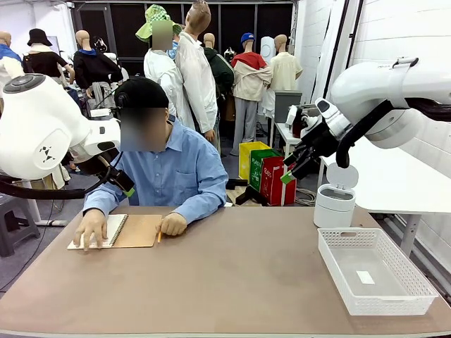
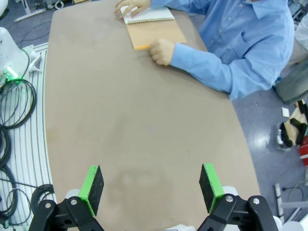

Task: Sort the paper based on its condition.
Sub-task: If a person hands you a paper, place it in the Organizing basket , and if it's crumpled, put it in the Trash can.

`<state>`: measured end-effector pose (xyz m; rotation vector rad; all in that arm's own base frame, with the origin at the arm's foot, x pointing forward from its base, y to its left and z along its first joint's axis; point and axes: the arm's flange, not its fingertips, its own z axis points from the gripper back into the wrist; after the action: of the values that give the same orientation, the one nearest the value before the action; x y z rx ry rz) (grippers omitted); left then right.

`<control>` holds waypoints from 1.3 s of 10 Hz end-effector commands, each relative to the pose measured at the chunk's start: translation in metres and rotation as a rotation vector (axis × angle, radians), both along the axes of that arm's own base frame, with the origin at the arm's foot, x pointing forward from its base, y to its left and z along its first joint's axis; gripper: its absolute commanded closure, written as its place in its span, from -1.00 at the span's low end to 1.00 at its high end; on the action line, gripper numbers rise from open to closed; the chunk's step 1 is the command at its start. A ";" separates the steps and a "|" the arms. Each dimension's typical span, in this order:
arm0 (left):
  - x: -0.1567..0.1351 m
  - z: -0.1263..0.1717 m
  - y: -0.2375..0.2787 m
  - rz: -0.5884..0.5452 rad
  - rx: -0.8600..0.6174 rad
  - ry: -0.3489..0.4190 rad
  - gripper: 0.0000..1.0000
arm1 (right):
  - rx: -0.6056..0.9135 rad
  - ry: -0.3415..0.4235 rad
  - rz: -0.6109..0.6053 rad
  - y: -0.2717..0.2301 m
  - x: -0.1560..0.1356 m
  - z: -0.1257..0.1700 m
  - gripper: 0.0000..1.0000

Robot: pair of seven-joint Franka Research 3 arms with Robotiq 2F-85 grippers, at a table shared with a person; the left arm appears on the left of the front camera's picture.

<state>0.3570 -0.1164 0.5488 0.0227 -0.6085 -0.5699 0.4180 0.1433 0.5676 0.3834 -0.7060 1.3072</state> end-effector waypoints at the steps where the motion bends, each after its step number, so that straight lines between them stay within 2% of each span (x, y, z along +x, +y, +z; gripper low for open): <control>1: 0.000 0.000 0.000 0.000 -0.003 0.000 -1.00 | 0.017 0.009 0.003 0.000 0.000 0.000 -1.00; 13: 0.000 0.000 0.000 0.000 -0.003 0.000 -1.00 | 0.017 0.009 0.003 0.000 0.000 0.000 -1.00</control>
<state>0.3570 -0.1164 0.5488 0.0227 -0.6086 -0.5699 0.4180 0.1433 0.5676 0.3834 -0.7060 1.3072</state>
